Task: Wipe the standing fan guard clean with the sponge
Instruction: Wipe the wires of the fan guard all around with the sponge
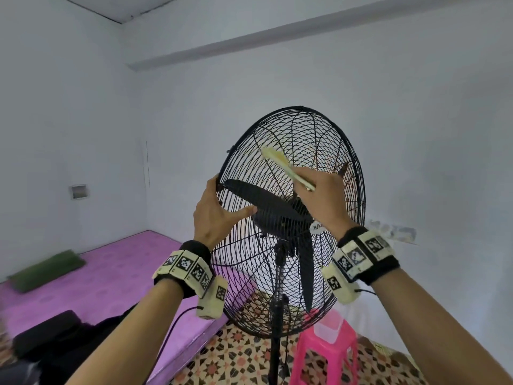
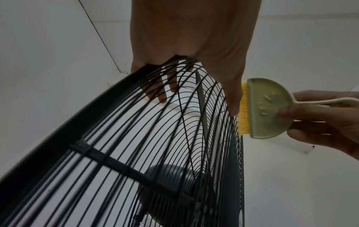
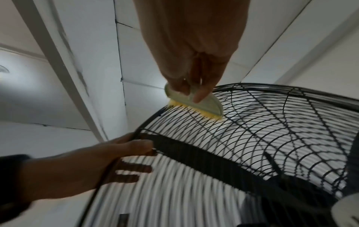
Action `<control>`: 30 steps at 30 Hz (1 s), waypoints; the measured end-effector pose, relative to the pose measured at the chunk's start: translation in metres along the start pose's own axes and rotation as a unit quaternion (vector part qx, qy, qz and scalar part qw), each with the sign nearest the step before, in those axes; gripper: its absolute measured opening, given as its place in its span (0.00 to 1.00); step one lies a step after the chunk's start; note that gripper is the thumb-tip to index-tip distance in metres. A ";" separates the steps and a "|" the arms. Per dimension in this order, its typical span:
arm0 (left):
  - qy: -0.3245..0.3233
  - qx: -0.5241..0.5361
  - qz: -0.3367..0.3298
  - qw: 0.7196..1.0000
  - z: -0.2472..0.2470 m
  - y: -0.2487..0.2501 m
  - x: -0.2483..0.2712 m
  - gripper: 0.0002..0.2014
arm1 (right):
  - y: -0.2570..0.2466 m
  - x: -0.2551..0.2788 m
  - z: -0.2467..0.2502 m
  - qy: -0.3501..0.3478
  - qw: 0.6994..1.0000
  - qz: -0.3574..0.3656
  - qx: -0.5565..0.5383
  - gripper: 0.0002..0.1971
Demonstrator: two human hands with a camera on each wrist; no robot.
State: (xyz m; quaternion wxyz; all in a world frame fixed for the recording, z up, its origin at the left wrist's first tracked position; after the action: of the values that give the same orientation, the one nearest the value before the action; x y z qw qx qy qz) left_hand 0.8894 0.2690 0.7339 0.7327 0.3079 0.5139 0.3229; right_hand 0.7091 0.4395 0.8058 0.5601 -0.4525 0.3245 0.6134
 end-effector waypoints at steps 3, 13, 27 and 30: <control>0.003 -0.003 -0.001 1.000 0.002 -0.002 -0.002 0.55 | -0.004 0.021 -0.011 -0.119 0.991 0.011 -0.062 0.15; 0.007 0.001 -0.004 1.000 0.000 -0.001 -0.001 0.55 | 0.024 0.040 -0.009 -0.051 0.997 -0.041 -0.031 0.15; 0.011 -0.002 -0.001 1.000 0.004 -0.004 -0.003 0.53 | 0.033 0.037 -0.007 -0.126 0.986 -0.090 -0.060 0.16; 0.010 -0.005 -0.003 1.000 0.004 -0.003 -0.003 0.52 | 0.042 0.030 0.009 -0.047 0.992 -0.105 -0.043 0.17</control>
State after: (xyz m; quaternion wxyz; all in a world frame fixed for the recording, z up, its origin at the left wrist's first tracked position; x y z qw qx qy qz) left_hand 0.8932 0.2647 0.7341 0.7299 0.2990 0.5209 0.3262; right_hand 0.6670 0.4528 0.7770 0.6161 -0.4787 0.2221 0.5848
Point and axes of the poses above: each hand's wrist, its own x-axis away from the middle knuckle, its own z-axis out of the back of the hand, y = z × x, the point moved 8 cm from there along -x, towards the middle knuckle, and after that the axes turned 9 degrees about z, right-handed, at the moved point
